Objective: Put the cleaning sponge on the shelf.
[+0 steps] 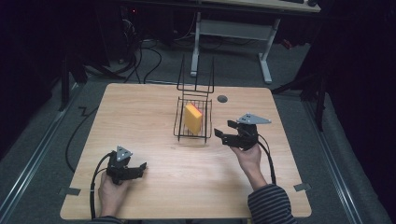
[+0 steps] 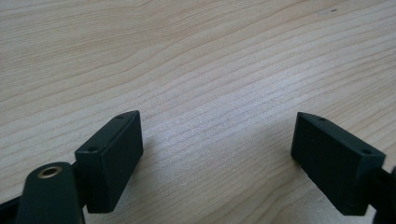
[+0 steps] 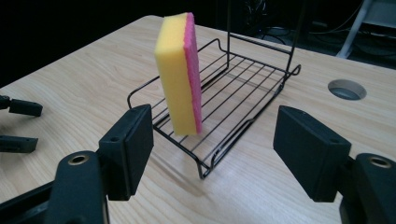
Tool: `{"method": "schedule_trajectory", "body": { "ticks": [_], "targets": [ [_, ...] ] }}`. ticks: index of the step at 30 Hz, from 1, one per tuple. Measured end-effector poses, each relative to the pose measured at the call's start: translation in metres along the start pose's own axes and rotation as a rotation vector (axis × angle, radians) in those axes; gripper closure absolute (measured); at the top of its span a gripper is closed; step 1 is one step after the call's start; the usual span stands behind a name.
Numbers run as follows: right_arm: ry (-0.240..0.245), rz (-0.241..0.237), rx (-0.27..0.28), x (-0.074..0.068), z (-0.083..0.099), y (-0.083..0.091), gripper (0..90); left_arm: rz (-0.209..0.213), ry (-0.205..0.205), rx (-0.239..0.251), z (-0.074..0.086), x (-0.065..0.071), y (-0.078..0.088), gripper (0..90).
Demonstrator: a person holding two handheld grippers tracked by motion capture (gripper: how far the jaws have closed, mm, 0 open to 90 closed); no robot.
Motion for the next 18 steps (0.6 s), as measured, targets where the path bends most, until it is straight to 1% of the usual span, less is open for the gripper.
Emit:
{"method": "schedule_trajectory", "body": {
  "ticks": [4,9,10,12,14,18],
  "targets": [
    [0.007,0.001,-0.002,0.000,0.000,0.009,29.0,0.000,0.001,0.000,0.000,0.000,0.000,17.3],
    [0.019,0.000,0.020,-0.003,-0.005,0.021,30.2,0.000,0.001,0.001,0.000,0.000,0.000,17.3],
    [0.018,-0.001,0.032,-0.003,-0.005,0.023,31.2,0.000,0.001,0.000,0.000,0.000,0.000,17.3],
    [0.004,0.003,0.032,-0.003,-0.003,0.028,31.6,0.000,0.001,0.000,0.000,0.000,0.000,17.3],
    [0.009,0.009,0.018,-0.002,0.000,0.032,31.7,0.000,0.001,0.000,0.000,0.000,0.000,17.3],
    [0.006,0.030,0.026,0.004,0.004,0.041,32.3,0.000,0.000,0.000,0.000,0.000,0.000,17.3]
  ]
}}
Point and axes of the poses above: each handheld gripper's, and its own axes: y roughly backward along the jaws, z roughly out of its underside, x roughly to its right, the point moved 6 cm from there along -y, roughly forward along the jaws, and after that the axes turned 15 degrees about x, right-handed, at the moved point
